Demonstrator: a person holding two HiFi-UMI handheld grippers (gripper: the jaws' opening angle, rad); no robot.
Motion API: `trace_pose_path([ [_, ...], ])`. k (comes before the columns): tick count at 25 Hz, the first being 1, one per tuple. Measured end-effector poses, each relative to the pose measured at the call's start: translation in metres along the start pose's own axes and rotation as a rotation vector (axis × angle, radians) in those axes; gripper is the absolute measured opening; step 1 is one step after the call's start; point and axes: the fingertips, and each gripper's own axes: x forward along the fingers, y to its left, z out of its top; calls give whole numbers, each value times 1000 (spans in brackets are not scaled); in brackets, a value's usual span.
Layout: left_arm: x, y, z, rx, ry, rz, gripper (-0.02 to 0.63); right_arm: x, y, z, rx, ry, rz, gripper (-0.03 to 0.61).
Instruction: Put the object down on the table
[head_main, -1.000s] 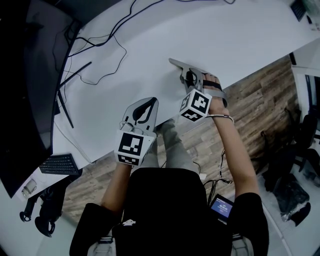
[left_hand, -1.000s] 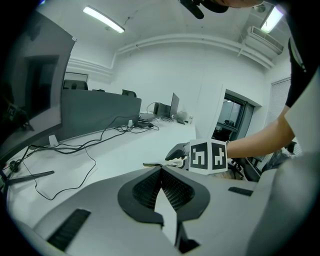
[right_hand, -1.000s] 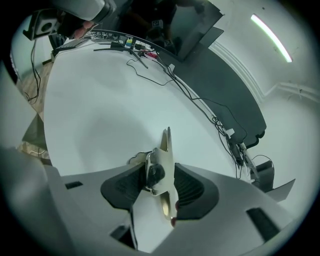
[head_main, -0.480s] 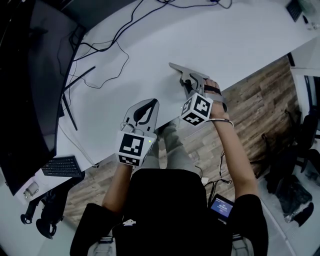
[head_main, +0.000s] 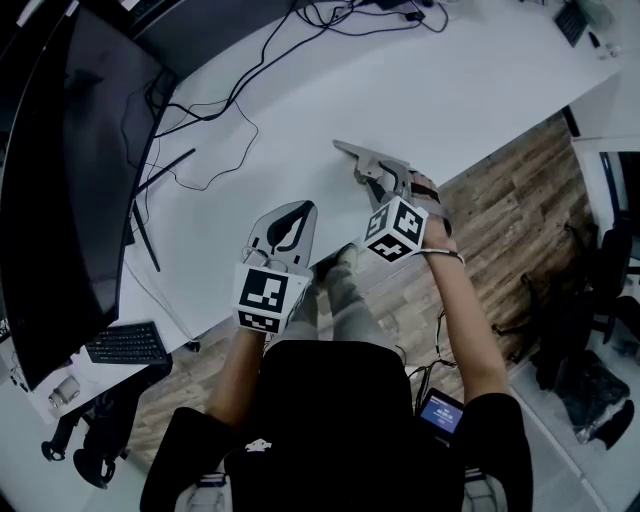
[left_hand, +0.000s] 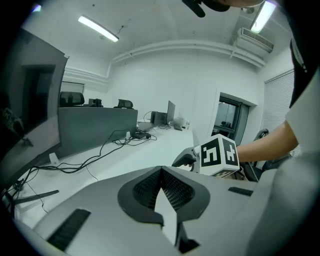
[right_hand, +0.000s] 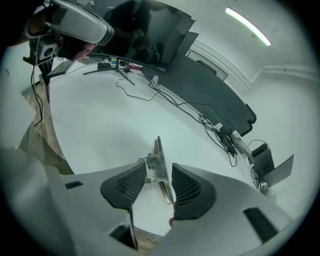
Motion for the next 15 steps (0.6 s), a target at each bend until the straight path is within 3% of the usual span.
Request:
trace_pose_path([
  [4, -2, -3, 14, 8, -23, -9, 14, -17, -10, 4, 76, -18, -13, 172],
  [15, -15, -17, 51, 48, -76, -47, 14, -76, -37, 20, 264, -90, -105, 57],
])
